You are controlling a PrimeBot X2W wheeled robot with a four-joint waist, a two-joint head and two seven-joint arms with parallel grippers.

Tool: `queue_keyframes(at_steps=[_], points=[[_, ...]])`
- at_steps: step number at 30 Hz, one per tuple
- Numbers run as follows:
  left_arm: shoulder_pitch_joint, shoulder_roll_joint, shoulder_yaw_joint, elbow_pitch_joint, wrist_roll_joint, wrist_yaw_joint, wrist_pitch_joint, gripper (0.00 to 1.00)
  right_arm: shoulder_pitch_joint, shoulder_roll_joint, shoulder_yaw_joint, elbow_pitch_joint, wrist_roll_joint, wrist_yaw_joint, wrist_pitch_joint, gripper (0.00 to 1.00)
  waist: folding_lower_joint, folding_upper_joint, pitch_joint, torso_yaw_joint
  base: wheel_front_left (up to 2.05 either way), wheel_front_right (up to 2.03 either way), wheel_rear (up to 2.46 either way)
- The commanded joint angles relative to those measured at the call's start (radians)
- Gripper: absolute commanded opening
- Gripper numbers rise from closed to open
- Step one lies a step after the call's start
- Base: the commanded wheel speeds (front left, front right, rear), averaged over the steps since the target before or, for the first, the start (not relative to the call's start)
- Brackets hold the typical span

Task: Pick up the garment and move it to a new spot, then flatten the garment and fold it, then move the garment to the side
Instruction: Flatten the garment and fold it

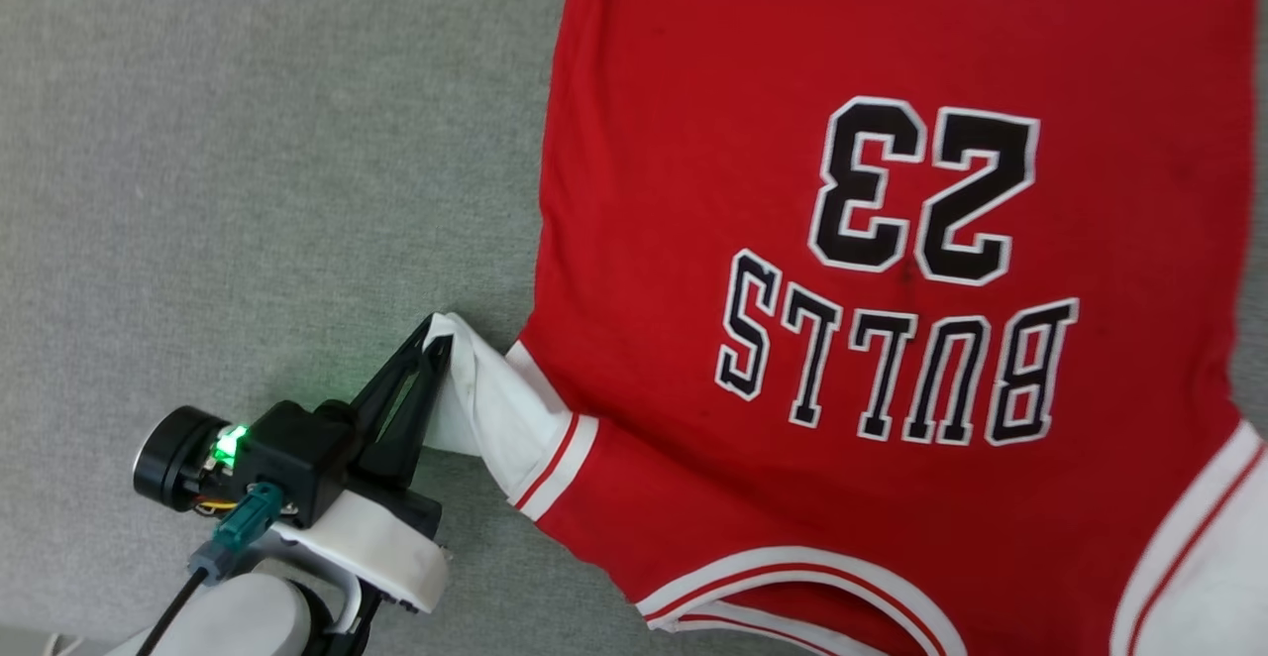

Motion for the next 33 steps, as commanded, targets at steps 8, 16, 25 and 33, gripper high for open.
queue_keyframes(at_steps=[8, 16, 25, 33], points=[[-0.057, -0.044, -0.016, -0.014, 0.047, 0.0, -0.001, 0.0, 0.067, 0.047, 0.01, 0.071, -0.073, -0.001, 0.041, 1.0, -0.0003, 0.0, 0.121, 0.082, 0.0, 0.0, 0.0], [-0.057, -0.061, -0.019, 0.009, 0.05, -0.005, -0.003, 0.0, 0.167, 0.017, 0.025, 0.061, -0.063, -0.001, 0.012, 0.0, -0.0003, 0.0, 0.108, 0.073, 0.0, 0.0, 0.0], [0.038, -0.053, 0.011, 0.038, 0.018, 0.018, -0.007, 0.0, 0.12, -0.037, 0.096, -0.061, 0.015, -0.001, -0.092, 0.0, -0.0003, 0.0, -0.066, 0.009, 0.0, 0.0, 0.0], [0.17, -0.016, 0.043, 0.022, -0.017, 0.059, -0.009, 0.0, 0.32, -0.226, 0.235, -0.247, 0.159, -0.001, -0.196, 0.0, -0.0003, 0.0, -0.228, -0.059, 0.0, 0.0, 0.0]])
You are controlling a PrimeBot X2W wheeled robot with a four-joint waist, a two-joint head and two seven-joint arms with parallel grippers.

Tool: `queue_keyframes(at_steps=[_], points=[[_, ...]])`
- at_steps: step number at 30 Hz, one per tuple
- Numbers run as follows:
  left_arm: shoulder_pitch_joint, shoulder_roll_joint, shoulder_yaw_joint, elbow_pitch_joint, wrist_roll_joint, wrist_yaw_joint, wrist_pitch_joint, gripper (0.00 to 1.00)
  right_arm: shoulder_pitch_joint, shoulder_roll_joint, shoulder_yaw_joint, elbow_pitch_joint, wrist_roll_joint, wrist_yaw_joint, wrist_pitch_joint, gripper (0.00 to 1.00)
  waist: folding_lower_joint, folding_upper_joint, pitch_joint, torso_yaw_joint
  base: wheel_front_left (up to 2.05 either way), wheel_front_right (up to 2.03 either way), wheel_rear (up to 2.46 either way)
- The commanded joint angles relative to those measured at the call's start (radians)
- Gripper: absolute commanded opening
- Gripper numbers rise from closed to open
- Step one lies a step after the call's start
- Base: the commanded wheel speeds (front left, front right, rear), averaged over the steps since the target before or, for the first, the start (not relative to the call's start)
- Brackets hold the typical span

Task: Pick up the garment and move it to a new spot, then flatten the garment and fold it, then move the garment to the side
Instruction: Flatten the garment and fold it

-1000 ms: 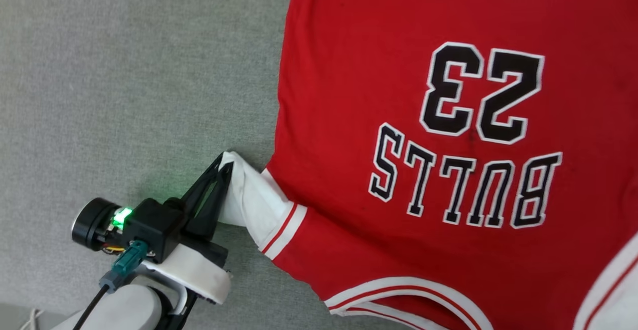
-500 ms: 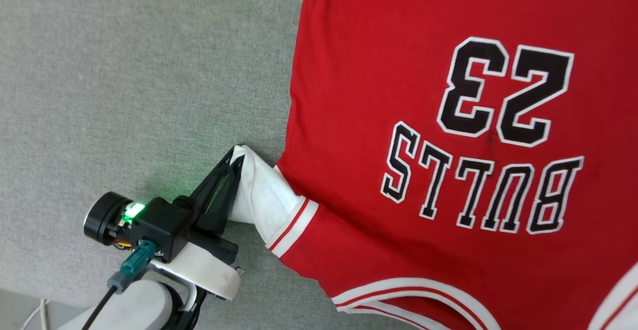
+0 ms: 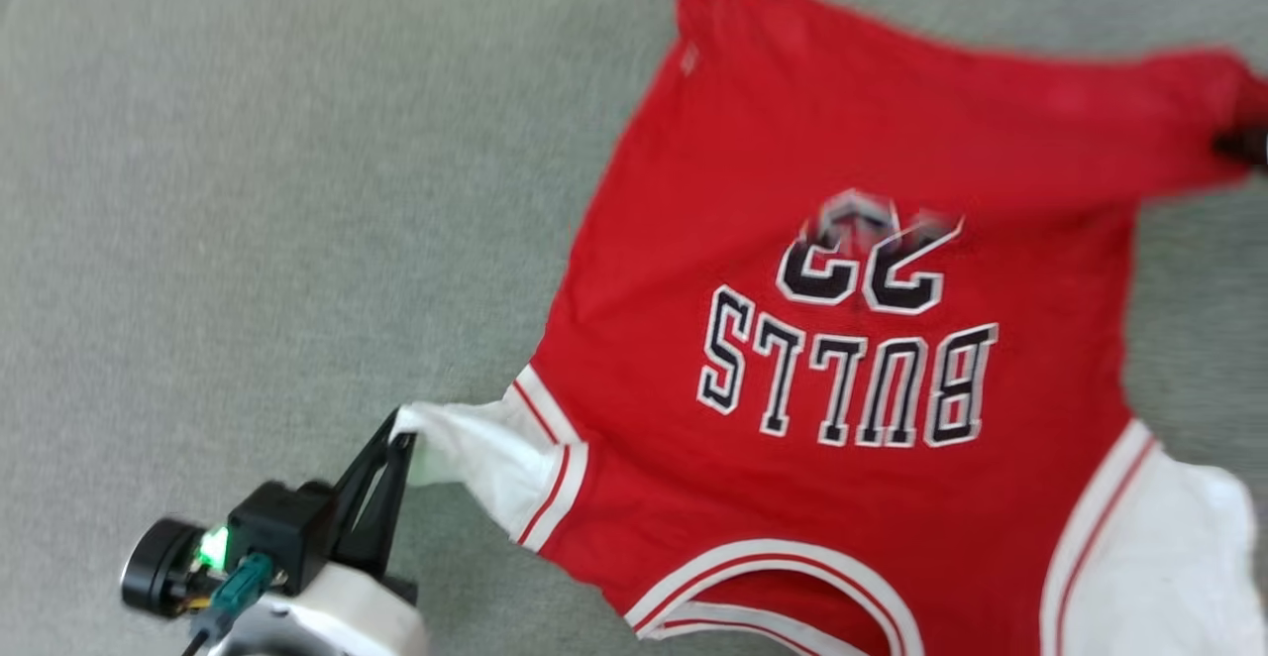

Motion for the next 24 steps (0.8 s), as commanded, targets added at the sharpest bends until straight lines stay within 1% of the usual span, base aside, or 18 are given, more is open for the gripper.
queue_keyframes(at_steps=[1, 5, 8, 13, 17, 21, 23, 24], points=[[0.033, 0.011, 0.01, -0.007, -0.008, 0.013, -0.007, 0.0, 0.073, -0.054, 0.02, -0.041, 0.023, -0.001, -0.031, 0.0, 0.0, 0.0, -0.089, -0.059, 0.0, 0.0, 0.0], [0.082, 0.028, 0.023, -0.017, -0.019, 0.027, -0.007, 0.0, 0.225, -0.147, 0.038, -0.106, 0.073, -0.001, -0.111, 0.0, 0.0, 0.0, -0.13, -0.097, 0.0, 0.0, 0.0], [0.109, 0.035, 0.029, -0.022, -0.024, 0.028, -0.007, 0.0, 0.348, -0.211, 0.035, -0.137, 0.105, -0.001, -0.166, 0.0, 0.0, 0.0, -0.153, -0.116, 0.0, 0.0, 0.0], [0.142, 0.041, 0.042, -0.022, -0.029, 0.033, -0.006, 0.0, 0.582, -0.269, 0.012, -0.146, 0.171, -0.001, -0.258, 0.0, 0.0, 0.0, -0.179, -0.139, 0.0, 0.0, 0.0], [0.162, 0.039, 0.051, -0.021, -0.03, 0.03, -0.005, 0.0, 0.768, -0.268, -0.001, -0.147, 0.207, -0.001, -0.319, 0.0, 0.0, 0.0, -0.187, -0.146, 0.0, 0.0, 0.0], [0.173, 0.036, 0.057, -0.016, -0.028, 0.024, -0.005, 0.0, 0.917, -0.232, -0.016, -0.133, 0.207, -0.001, -0.362, 0.0, 0.0, 0.0, -0.184, -0.15, 0.0, 0.0, 0.0], [0.173, 0.032, 0.059, -0.013, -0.026, 0.021, -0.005, 0.0, 0.952, -0.214, -0.036, -0.123, 0.197, -0.001, -0.378, 0.0, 0.0, 0.0, -0.181, -0.152, 0.0, 0.0, 0.0], [0.174, 0.032, 0.059, -0.011, -0.025, 0.02, -0.005, 0.0, 0.956, -0.203, -0.054, -0.121, 0.187, -0.001, -0.389, 0.38, 0.0, 0.0, -0.18, -0.153, 0.0, 0.0, 0.0]])
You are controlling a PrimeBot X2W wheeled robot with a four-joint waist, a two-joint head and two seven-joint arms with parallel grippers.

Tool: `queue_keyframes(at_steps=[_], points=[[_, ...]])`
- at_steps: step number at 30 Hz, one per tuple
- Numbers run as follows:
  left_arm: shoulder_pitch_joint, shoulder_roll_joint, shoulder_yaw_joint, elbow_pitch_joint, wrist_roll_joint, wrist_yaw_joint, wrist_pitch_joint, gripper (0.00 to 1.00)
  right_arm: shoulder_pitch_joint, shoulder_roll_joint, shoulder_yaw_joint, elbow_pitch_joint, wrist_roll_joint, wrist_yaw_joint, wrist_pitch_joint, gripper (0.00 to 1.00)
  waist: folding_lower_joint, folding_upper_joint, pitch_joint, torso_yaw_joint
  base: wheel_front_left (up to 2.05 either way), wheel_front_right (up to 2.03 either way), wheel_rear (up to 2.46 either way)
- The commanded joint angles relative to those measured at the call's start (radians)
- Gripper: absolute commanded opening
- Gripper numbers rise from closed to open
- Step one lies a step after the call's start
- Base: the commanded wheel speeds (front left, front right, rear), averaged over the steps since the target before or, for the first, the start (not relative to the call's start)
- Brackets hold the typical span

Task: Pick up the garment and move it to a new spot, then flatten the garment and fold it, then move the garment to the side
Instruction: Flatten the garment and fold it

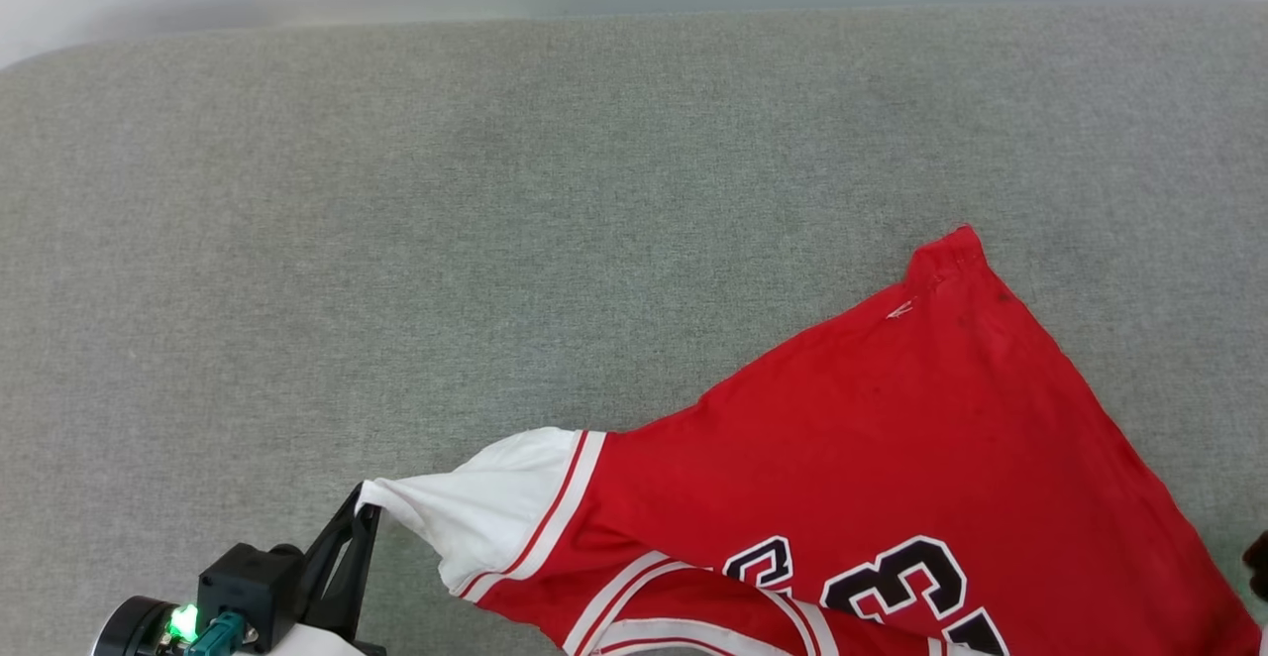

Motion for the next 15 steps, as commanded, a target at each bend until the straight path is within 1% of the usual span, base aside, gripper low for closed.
queue_keyframes(at_steps=[1, 2, 4, 7, 8, 10, 13, 14, 15], points=[[0.008, -0.004, 0.005, 0.004, 0.004, -0.002, -0.002, 0.0, 0.002, 0.011, -0.027, 0.005, -0.013, -0.001, -0.016, 0.38, 0.0001, 0.0, 0.001, -0.002, 0.0, 0.0, 0.0], [0.009, -0.004, 0.006, 0.006, 0.004, -0.004, -0.002, 0.0, 0.002, 0.022, -0.048, 0.007, -0.022, -0.001, -0.025, 1.0, 0.0001, 0.0, 0.001, -0.005, 0.0, 0.0, 0.0], [0.01, -0.004, 0.008, 0.009, 0.004, -0.006, -0.002, 0.0, -0.014, 0.037, -0.093, -0.006, -0.035, -0.001, -0.032, 1.0, 0.0001, 0.0, -0.001, -0.009, 0.0, 0.0, 0.0], [0.01, -0.001, 0.011, 0.009, 0.005, -0.007, -0.002, 0.0, -0.053, 0.031, -0.168, -0.059, -0.057, -0.001, -0.028, 1.0, 0.0001, 0.0, -0.003, -0.011, 0.0, 0.0, 0.0], [0.007, 0.0, 0.013, 0.005, 0.01, -0.007, -0.002, 0.0, -0.109, 0.029, -0.242, -0.118, -0.084, -0.001, -0.02, 1.0, 0.0001, 0.0, -0.002, -0.008, 0.0, 0.0, 0.0], [-0.008, -0.003, 0.013, -0.001, 0.015, -0.01, -0.002, 0.0, -0.19, 0.035, -0.29, -0.173, -0.12, -0.001, 0.011, 1.0, 0.0001, 0.0, 0.009, 0.0, 0.0, 0.0, 0.0], [-0.028, -0.009, 0.008, -0.004, 0.024, -0.015, 0.003, 0.0, -0.293, 0.047, -0.29, -0.215, -0.158, -0.001, 0.071, 1.0, 0.0001, 0.0, 0.028, 0.014, 0.0, 0.0, 0.0], [-0.065, -0.017, 0.002, -0.001, 0.039, -0.029, 0.01, 0.0, -0.456, 0.078, -0.226, -0.217, -0.192, -0.001, 0.178, 1.0, 0.0001, 0.0, 0.064, 0.039, 0.0, 0.0, 0.0], [-0.076, -0.02, 0.0, 0.001, 0.043, -0.034, 0.012, 0.0, -0.497, 0.084, -0.2, -0.208, -0.202, -0.001, 0.21, 1.0, 0.0001, 0.0, 0.075, 0.045, 0.0, 0.0, 0.0]])
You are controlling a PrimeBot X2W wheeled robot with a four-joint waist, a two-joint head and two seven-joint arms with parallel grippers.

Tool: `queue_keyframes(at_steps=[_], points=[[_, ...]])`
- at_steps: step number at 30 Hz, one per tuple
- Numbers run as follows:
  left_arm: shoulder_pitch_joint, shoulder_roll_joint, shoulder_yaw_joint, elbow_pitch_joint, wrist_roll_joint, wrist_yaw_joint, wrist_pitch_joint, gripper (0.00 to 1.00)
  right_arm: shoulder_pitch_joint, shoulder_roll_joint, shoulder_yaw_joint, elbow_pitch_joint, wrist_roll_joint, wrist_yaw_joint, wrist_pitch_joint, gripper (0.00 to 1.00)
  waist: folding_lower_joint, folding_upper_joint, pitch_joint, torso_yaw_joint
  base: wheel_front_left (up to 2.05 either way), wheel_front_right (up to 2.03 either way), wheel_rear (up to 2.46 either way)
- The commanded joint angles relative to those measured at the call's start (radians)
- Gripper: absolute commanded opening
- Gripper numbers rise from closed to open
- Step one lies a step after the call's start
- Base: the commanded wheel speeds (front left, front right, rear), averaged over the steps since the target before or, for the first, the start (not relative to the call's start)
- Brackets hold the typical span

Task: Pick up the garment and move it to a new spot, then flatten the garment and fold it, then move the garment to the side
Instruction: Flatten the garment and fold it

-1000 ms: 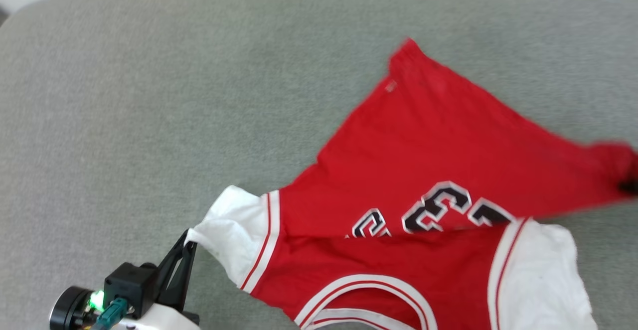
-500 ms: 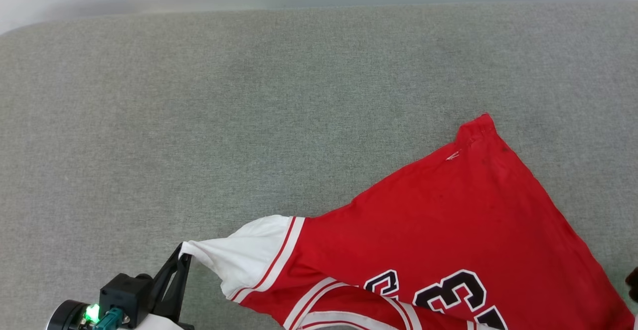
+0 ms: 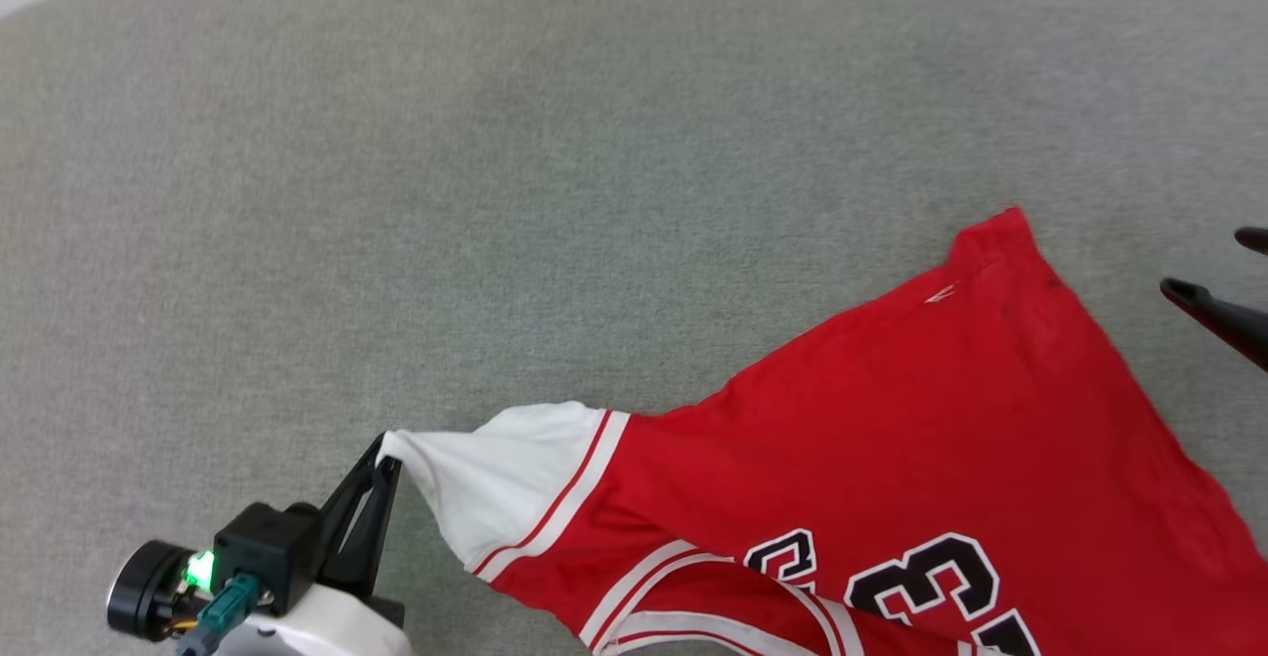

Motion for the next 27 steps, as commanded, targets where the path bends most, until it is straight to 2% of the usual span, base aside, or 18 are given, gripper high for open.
queue_keyframes(at_steps=[1, 6, 9, 14, 22, 23, 24, 27], points=[[-0.022, -0.007, -0.001, 0.003, 0.01, -0.006, 0.001, 0.0, -0.059, 0.019, 0.038, 0.02, -0.011, -0.001, 0.044, 1.0, 0.0, 0.0, 0.029, 0.021, 0.0, 0.0, 0.0], [-0.072, -0.028, -0.007, 0.005, 0.03, -0.021, 0.005, 0.0, -0.251, 0.086, 0.179, 0.12, -0.062, -0.001, 0.164, 1.0, 0.0, 0.0, 0.085, 0.052, 0.0, 0.0, 0.0], [-0.096, -0.042, -0.011, 0.007, 0.041, -0.026, 0.006, 0.0, -0.335, 0.131, 0.242, 0.198, -0.083, 0.0, 0.186, 1.0, 0.0, 0.0, 0.119, 0.07, 0.0, 0.0, 0.0], [-0.125, -0.058, -0.015, 0.013, 0.053, -0.033, 0.005, 0.0, -0.414, 0.197, 0.33, 0.318, -0.097, 0.0, 0.161, 1.0, 0.0, 0.0, 0.17, 0.091, 0.0, 0.0, 0.0], [-0.141, -0.077, -0.016, 0.042, 0.048, -0.046, 0.001, 0.0, -0.384, 0.223, 0.521, 0.419, -0.043, 0.0, 0.115, 1.0, 0.0, 0.0, 0.187, 0.095, 0.0, 0.0, 0.0], [-0.139, -0.078, -0.016, 0.047, 0.046, -0.047, 0.0, 0.0, -0.386, 0.217, 0.534, 0.422, -0.043, 0.001, 0.094, 0.18, 0.0, 0.0, 0.181, 0.091, 0.0, 0.0, 0.0], [-0.136, -0.079, -0.013, 0.052, 0.043, -0.047, 0.0, 0.0, -0.395, 0.215, 0.537, 0.426, -0.04, 0.001, 0.069, 0.0, 0.0, 0.0, 0.173, 0.087, 0.0, 0.0, 0.0], [-0.127, -0.072, -0.006, 0.065, 0.043, -0.048, -0.002, 0.0, -0.429, 0.209, 0.526, 0.431, -0.024, 0.0, -0.015, 0.0, 0.0, 0.0, 0.136, 0.07, 0.0, 0.0, 0.0]])
